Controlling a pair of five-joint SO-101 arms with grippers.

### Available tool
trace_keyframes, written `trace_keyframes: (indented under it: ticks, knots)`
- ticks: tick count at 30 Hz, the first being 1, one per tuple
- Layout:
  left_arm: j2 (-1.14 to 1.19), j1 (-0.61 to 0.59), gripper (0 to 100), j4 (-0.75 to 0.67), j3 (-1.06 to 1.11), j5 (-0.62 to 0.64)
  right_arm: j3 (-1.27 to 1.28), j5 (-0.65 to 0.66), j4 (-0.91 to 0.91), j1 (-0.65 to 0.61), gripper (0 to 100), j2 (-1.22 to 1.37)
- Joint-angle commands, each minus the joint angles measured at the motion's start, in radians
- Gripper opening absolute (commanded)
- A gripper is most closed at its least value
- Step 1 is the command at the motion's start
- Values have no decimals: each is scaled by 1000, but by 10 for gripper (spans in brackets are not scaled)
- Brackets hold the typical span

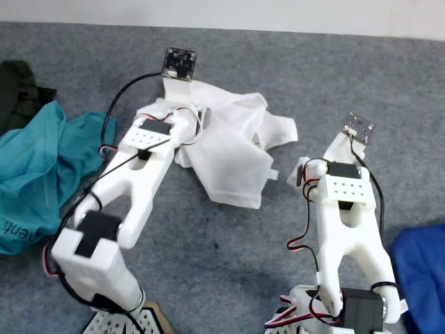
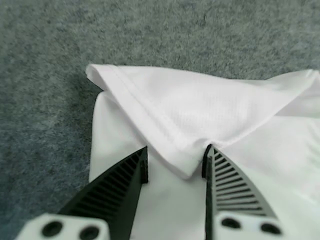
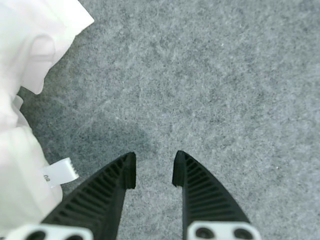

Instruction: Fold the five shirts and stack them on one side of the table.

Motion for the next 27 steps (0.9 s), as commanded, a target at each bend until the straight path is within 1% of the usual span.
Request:
trace_keyframes:
  ticks: [1, 4, 6, 8, 10, 12, 19, 23, 27]
  knots:
    - [28, -5, 195, -23, -85, 12, -5, 14, -15, 8, 135, -4]
    - [38, 7, 167, -23, -104, 12, -5, 14, -15, 8, 135, -4]
    - [38, 15, 101, -28, -104, 12, -5, 14, -15, 8, 135, -4]
    - [36, 30, 8, -31, -104, 9, -7, 14, -15, 7, 135, -4]
    - [36, 42, 23, -29, -104, 9, -7, 14, -15, 7, 135, -4]
    - [36, 48, 7, -28, -104, 9, -7, 14, -15, 7, 135, -4]
    - [10, 50, 7, -23, -140, 12, -7, 14, -15, 7, 135, -4]
    - [-73, 65, 7, -23, -170, 12, -8, 14, -16, 7, 135, -4]
    - [-220, 88, 7, -14, -171, 12, -8, 14, -16, 7, 135, -4]
